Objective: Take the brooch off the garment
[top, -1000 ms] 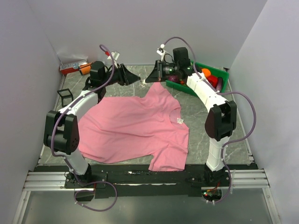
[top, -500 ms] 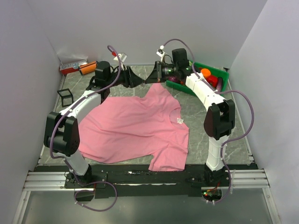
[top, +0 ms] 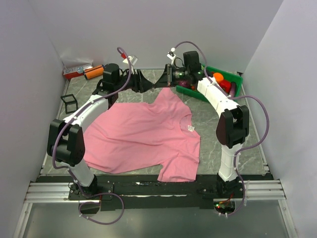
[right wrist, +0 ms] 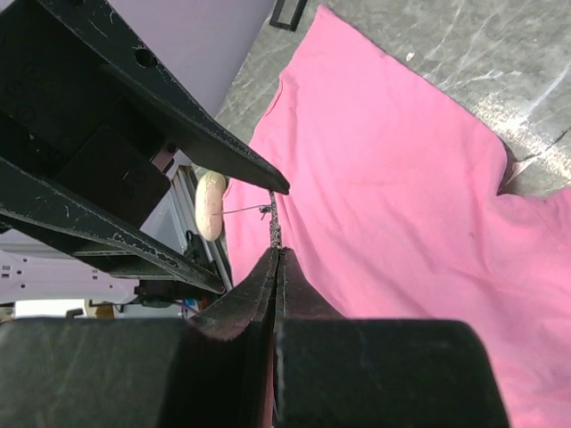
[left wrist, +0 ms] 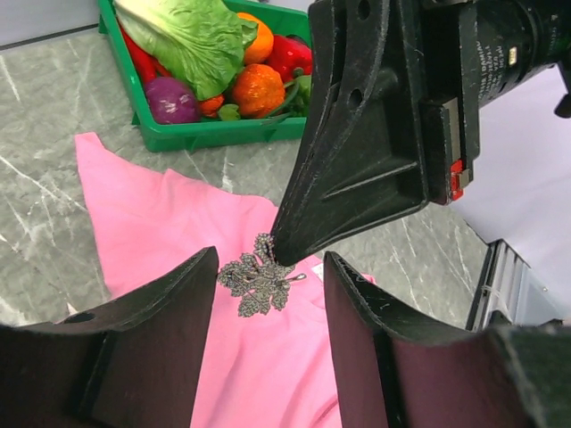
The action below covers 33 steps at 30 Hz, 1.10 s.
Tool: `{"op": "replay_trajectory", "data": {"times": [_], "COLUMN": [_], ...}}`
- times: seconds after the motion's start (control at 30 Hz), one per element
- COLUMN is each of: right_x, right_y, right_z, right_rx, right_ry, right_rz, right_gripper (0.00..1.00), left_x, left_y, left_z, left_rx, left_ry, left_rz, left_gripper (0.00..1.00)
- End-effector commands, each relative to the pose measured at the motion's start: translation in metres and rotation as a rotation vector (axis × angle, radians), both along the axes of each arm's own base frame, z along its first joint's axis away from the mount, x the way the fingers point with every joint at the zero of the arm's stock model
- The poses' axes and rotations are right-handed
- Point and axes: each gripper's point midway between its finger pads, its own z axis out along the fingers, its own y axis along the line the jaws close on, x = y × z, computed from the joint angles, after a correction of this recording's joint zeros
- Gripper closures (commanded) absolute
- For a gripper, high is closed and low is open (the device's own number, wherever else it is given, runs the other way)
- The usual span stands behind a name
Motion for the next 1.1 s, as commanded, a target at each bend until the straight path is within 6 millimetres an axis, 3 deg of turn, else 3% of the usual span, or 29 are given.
{"op": "replay_trajectory", "data": {"times": [0.0, 0.23, 0.3, 0.33, 0.43, 0.53, 0.57, 0.63, 0.7, 0.77, 0.83, 1.07], "right_x": [0.017, 0.018, 0.017, 0.017, 0.017, 0.016, 0.015, 0.014, 0.005, -0.002, -0.018, -0.046], "right_y": [0.001, 0.001, 0.001, 0.001, -0.001, -0.001, 0.0, 0.0, 0.004, 0.009, 0.01, 0.006], "right_z": [0.009, 0.01, 0.01, 0.009, 0.006, 0.005, 0.007, 0.008, 0.012, 0.019, 0.021, 0.024], "right_rx": [0.015, 0.02, 0.018, 0.016, 0.01, 0.009, 0.013, 0.022, 0.058, 0.11, 0.159, 0.232], "right_ry": [-0.049, -0.05, -0.049, -0.047, -0.046, -0.043, -0.046, -0.049, -0.05, -0.089, -0.084, -0.081], "right_rz": [-0.032, -0.032, -0.034, -0.035, -0.037, -0.037, -0.032, -0.023, 0.039, 0.115, 0.212, 0.382], "right_gripper": [1.0, 1.0, 1.0, 1.0, 1.0, 1.0, 1.0, 1.0, 1.0, 1.0, 1.0, 1.0], "left_x": [-0.001, 0.017, 0.022, 0.014, 0.019, 0.022, 0.019, 0.008, -0.007, -0.025, -0.036, -0.062], "left_y": [-0.007, 0.016, 0.023, 0.021, 0.038, 0.053, 0.055, 0.052, 0.048, 0.048, 0.048, 0.054], "left_z": [0.04, 0.05, 0.069, 0.077, 0.098, 0.085, 0.072, 0.056, 0.034, 0.028, 0.04, 0.041], "left_rx": [-0.011, 0.041, -0.009, -0.036, -0.092, -0.044, -0.023, -0.004, 0.009, -0.034, -0.083, -0.133], "left_ry": [-0.103, -0.123, -0.163, -0.18, -0.206, -0.199, -0.192, -0.176, -0.141, -0.101, -0.139, -0.118], "left_rz": [0.009, 0.163, 0.147, 0.07, 0.056, 0.079, 0.056, -0.002, -0.072, -0.151, -0.209, -0.374], "left_gripper": [0.43, 0.38, 0.36, 0.35, 0.35, 0.47, 0.53, 0.54, 0.38, 0.29, 0.27, 0.28]}}
